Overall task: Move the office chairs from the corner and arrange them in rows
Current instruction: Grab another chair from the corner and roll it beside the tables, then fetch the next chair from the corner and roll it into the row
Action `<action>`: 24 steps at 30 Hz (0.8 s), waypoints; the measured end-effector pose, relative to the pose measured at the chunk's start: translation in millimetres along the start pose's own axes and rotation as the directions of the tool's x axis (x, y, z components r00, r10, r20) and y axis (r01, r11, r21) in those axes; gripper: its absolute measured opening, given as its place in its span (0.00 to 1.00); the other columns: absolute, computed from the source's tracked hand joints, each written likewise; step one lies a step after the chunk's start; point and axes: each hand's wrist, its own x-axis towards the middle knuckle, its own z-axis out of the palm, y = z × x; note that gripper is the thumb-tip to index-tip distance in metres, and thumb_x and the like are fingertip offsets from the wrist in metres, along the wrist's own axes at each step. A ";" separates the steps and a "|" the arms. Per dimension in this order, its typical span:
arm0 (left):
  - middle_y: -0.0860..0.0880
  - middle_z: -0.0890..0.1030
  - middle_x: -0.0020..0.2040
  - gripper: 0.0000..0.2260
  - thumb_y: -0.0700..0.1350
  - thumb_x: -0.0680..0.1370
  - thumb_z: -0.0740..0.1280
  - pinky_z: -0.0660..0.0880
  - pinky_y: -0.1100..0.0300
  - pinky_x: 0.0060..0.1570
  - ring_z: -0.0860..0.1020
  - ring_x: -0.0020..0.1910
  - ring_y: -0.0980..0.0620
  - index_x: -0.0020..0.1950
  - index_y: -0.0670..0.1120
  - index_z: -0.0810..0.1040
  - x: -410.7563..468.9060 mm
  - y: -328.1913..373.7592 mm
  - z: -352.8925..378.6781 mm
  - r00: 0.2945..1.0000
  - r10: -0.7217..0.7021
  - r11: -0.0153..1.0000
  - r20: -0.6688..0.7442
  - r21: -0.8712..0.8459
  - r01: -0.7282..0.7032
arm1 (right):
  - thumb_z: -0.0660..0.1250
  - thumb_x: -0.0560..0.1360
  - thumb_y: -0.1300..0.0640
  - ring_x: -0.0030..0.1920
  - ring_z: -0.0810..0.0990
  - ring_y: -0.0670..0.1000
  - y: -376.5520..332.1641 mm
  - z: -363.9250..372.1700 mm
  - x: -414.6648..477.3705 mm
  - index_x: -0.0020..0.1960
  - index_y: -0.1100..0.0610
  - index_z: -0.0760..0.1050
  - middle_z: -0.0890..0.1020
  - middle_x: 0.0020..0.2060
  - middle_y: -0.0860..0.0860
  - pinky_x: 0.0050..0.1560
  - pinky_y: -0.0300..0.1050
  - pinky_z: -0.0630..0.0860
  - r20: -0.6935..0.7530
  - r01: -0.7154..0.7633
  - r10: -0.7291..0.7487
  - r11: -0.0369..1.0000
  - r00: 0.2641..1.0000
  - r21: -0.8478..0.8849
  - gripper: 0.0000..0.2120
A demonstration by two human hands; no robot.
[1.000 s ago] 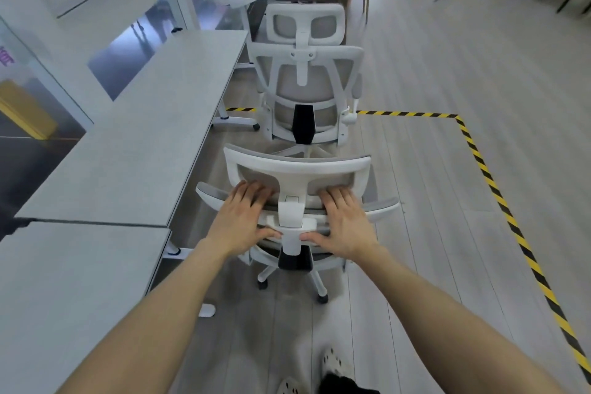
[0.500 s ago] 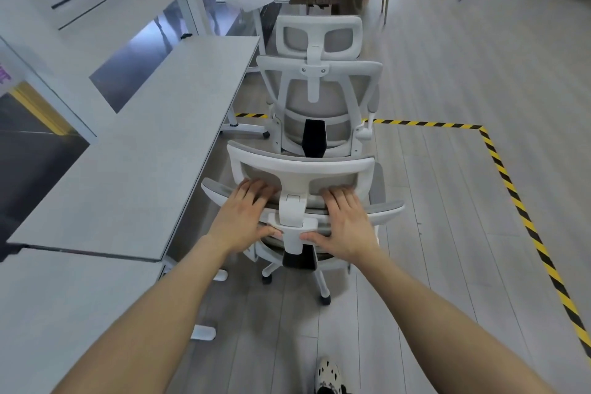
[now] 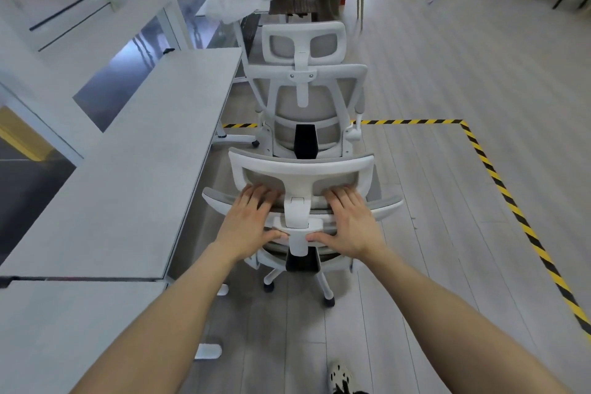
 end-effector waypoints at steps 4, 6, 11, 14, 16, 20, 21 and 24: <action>0.44 0.67 0.82 0.46 0.77 0.75 0.63 0.53 0.42 0.88 0.62 0.83 0.40 0.86 0.50 0.64 -8.7 8.0 -16.5 0.998 0.005 0.999 0.061 -0.040 -0.003 | 0.66 0.73 0.21 0.84 0.61 0.59 -15.7 -8.4 -13.6 0.84 0.57 0.64 0.68 0.80 0.55 0.88 0.59 0.54 0.056 -0.060 0.061 0.998 0.997 -0.022 0.53; 0.45 0.66 0.84 0.42 0.72 0.79 0.66 0.53 0.43 0.88 0.62 0.84 0.41 0.86 0.52 0.63 -17.4 11.9 -30.0 0.996 0.017 0.998 0.085 -0.062 -0.012 | 0.67 0.75 0.24 0.86 0.56 0.58 -25.3 -13.3 -21.8 0.86 0.58 0.59 0.64 0.84 0.56 0.88 0.58 0.50 0.086 -0.096 0.100 0.994 0.991 -0.044 0.53; 0.48 0.83 0.66 0.19 0.55 0.82 0.72 0.76 0.45 0.72 0.81 0.64 0.46 0.70 0.48 0.82 -59.9 22.0 -52.2 0.985 0.071 0.992 -0.160 -0.091 -0.086 | 0.69 0.81 0.38 0.86 0.59 0.56 -50.6 -28.8 -68.2 0.84 0.57 0.64 0.65 0.85 0.54 0.86 0.57 0.60 0.107 -0.203 0.201 0.979 0.974 0.003 0.38; 0.53 0.86 0.56 0.12 0.54 0.83 0.71 0.82 0.48 0.54 0.84 0.53 0.49 0.62 0.50 0.86 -81.1 47.1 -55.4 0.974 0.156 0.978 -0.162 -0.109 -0.175 | 0.67 0.82 0.42 0.78 0.72 0.58 -63.1 -40.0 -116.7 0.78 0.56 0.71 0.74 0.78 0.54 0.78 0.58 0.72 0.128 -0.312 0.308 0.950 0.943 0.012 0.29; 0.54 0.86 0.55 0.13 0.56 0.83 0.68 0.82 0.50 0.49 0.85 0.52 0.49 0.63 0.52 0.85 -89.6 78.1 -51.5 0.955 0.295 0.950 -0.032 -0.099 -0.297 | 0.67 0.83 0.43 0.72 0.77 0.59 -65.0 -45.3 -161.0 0.76 0.56 0.73 0.77 0.74 0.54 0.72 0.58 0.76 0.183 -0.412 0.406 0.911 0.895 -0.004 0.26; 0.52 0.83 0.57 0.15 0.57 0.85 0.65 0.80 0.50 0.50 0.82 0.54 0.46 0.66 0.52 0.82 -89.0 161.0 -47.9 0.832 0.526 0.849 0.175 -0.038 -0.528 | 0.65 0.84 0.41 0.70 0.79 0.60 -53.4 -58.2 -263.4 0.79 0.54 0.70 0.76 0.74 0.53 0.67 0.59 0.79 0.229 -0.636 0.624 0.771 0.747 -0.028 0.28; 0.51 0.83 0.58 0.15 0.57 0.85 0.64 0.80 0.49 0.52 0.82 0.56 0.45 0.66 0.51 0.81 -86.9 186.2 -46.8 0.796 0.568 0.817 0.210 -0.027 -0.576 | 0.65 0.84 0.41 0.69 0.79 0.60 -48.1 -63.8 -291.9 0.79 0.54 0.70 0.77 0.73 0.53 0.66 0.59 0.80 0.234 -0.689 0.676 0.724 0.699 -0.036 0.28; 0.49 0.82 0.65 0.17 0.58 0.87 0.62 0.78 0.49 0.58 0.81 0.62 0.43 0.71 0.51 0.78 -90.0 277.2 -45.2 0.665 0.677 0.703 0.315 -0.007 -0.711 | 0.65 0.84 0.41 0.69 0.80 0.60 -30.8 -86.5 -389.1 0.78 0.54 0.71 0.78 0.72 0.53 0.65 0.58 0.80 0.197 -0.815 0.808 0.576 0.555 -0.064 0.27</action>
